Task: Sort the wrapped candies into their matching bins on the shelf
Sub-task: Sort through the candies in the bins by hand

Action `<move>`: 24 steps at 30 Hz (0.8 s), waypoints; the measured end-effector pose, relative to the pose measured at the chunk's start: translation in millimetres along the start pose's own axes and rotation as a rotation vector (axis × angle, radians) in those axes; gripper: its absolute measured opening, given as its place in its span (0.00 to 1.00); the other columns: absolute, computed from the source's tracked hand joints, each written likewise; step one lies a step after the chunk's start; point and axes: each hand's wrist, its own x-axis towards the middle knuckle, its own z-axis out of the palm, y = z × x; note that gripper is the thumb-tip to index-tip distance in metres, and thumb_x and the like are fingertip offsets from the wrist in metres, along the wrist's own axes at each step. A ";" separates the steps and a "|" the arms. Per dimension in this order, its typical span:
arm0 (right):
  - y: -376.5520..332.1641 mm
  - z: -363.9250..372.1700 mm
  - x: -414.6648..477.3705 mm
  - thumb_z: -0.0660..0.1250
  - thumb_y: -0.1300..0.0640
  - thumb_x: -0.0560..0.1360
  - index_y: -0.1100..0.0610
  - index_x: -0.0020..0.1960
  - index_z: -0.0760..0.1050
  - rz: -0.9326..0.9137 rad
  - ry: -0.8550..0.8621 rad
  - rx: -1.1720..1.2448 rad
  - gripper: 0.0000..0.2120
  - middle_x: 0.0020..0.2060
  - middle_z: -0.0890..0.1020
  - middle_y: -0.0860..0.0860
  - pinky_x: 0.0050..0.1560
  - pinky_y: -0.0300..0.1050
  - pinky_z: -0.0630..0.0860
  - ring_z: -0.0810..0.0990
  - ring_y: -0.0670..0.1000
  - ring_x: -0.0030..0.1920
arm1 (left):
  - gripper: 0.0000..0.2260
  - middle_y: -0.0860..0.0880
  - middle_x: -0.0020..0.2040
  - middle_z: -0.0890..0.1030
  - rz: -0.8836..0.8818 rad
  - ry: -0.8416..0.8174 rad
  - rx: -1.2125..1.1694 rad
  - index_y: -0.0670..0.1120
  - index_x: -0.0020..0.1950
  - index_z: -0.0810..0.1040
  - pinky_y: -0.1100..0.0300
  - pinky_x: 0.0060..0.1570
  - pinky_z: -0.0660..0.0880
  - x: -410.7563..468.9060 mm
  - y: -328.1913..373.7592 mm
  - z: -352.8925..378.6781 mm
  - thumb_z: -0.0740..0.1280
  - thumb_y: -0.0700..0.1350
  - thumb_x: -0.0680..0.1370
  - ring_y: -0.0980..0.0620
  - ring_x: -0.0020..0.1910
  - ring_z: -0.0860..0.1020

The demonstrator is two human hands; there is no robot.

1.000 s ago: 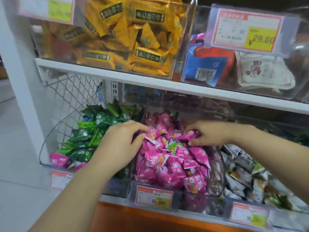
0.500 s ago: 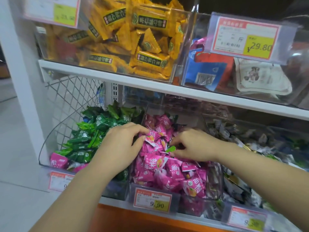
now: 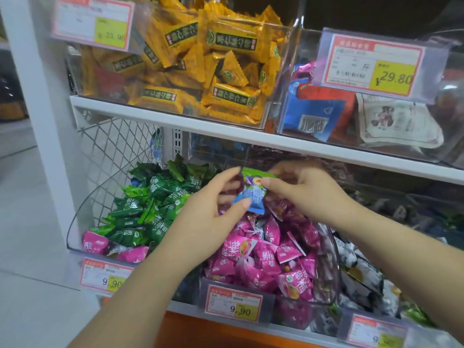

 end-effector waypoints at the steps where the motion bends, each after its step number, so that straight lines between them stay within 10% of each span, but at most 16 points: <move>1: -4.8 3.7 -2.2 0.68 0.57 0.75 0.57 0.43 0.79 -0.012 -0.046 0.097 0.04 0.30 0.82 0.50 0.32 0.29 0.68 0.75 0.38 0.27 | 0.19 0.66 0.54 0.77 -0.008 -0.012 -0.109 0.67 0.63 0.65 0.75 0.50 0.71 -0.2 2.7 2.4 0.66 0.49 0.77 0.69 0.53 0.76; 5: 0.8 6.6 0.1 0.66 0.56 0.76 0.55 0.44 0.79 -0.032 -0.086 0.225 0.05 0.35 0.84 0.51 0.41 0.34 0.74 0.80 0.45 0.34 | 0.11 0.60 0.49 0.82 0.033 0.078 -0.146 0.60 0.55 0.75 0.65 0.52 0.75 0.7 2.9 -0.1 0.65 0.45 0.78 0.61 0.50 0.80; 9: 35.7 -6.9 20.7 0.63 0.50 0.78 0.47 0.53 0.77 0.088 -0.044 -0.137 0.07 0.50 0.82 0.45 0.55 0.39 0.75 0.80 0.48 0.53 | 0.05 0.59 0.44 0.81 -0.037 0.302 -0.099 0.56 0.52 0.76 0.77 0.38 0.69 2.7 -6.0 -14.7 0.65 0.46 0.78 0.67 0.42 0.78; 15: 57.8 5.2 41.3 0.63 0.42 0.76 0.46 0.76 0.55 0.163 -0.333 -0.452 0.32 0.74 0.61 0.46 0.65 0.37 0.60 0.63 0.49 0.72 | 0.05 0.58 0.45 0.81 -0.089 0.322 -0.067 0.57 0.52 0.76 0.78 0.34 0.68 7.0 -12.4 -15.6 0.65 0.48 0.79 0.65 0.41 0.78; 19: 59.4 23.2 48.9 0.60 0.35 0.73 0.46 0.76 0.52 0.127 -0.455 -0.495 0.37 0.77 0.51 0.47 0.73 0.44 0.50 0.50 0.49 0.76 | 0.04 0.60 0.43 0.79 -0.081 0.295 -0.036 0.57 0.51 0.75 0.79 0.34 0.66 6.3 -11.4 -15.5 0.64 0.47 0.79 0.71 0.39 0.75; 24: 52.4 12.5 42.2 0.61 0.41 0.76 0.55 0.75 0.59 0.101 -0.530 -0.593 0.32 0.76 0.56 0.50 0.70 0.38 0.53 0.57 0.49 0.74 | 0.09 0.64 0.40 0.75 -0.092 0.304 -0.031 0.62 0.43 0.71 0.80 0.32 0.67 6.0 -11.0 -21.6 0.64 0.47 0.79 0.77 0.36 0.72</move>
